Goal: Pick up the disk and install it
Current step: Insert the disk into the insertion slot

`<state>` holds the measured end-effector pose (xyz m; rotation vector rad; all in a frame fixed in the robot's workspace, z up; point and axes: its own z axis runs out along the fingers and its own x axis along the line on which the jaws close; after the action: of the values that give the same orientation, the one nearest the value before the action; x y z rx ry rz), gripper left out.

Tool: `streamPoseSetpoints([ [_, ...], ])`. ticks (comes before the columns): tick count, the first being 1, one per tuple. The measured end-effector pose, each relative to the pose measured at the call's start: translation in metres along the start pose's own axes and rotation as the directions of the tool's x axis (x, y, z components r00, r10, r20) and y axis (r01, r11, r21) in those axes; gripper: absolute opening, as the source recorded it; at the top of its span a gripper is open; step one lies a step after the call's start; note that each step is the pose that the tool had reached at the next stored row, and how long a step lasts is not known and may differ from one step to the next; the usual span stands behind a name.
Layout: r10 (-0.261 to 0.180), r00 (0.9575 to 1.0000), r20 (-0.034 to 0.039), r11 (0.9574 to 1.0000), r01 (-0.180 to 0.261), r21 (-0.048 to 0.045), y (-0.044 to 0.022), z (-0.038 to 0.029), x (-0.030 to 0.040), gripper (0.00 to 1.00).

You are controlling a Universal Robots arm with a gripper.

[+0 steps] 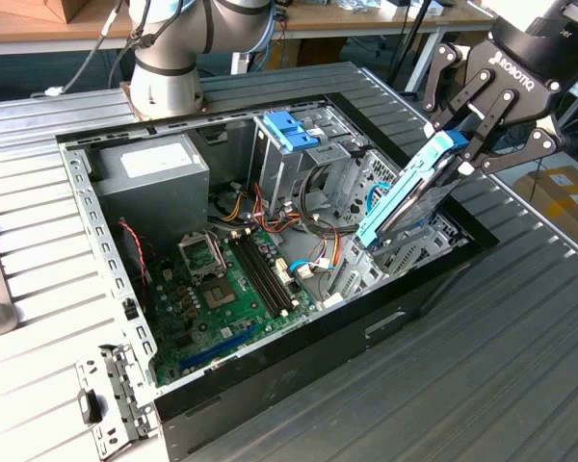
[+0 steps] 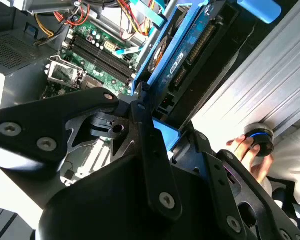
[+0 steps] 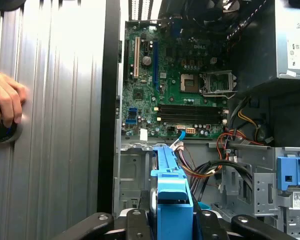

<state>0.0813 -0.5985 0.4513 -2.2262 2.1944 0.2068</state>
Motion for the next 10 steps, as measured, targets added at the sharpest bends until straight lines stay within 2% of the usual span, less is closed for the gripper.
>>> streamPoseSetpoints([
  [6,0.0,1.0,-0.0002,1.0,0.0,-0.0007,-0.0028,0.0022,-0.0052,0.37],
  [10,0.0,1.0,-0.0027,1.0,0.0,-0.0011,-0.004,0.0054,-0.0049,0.37],
])
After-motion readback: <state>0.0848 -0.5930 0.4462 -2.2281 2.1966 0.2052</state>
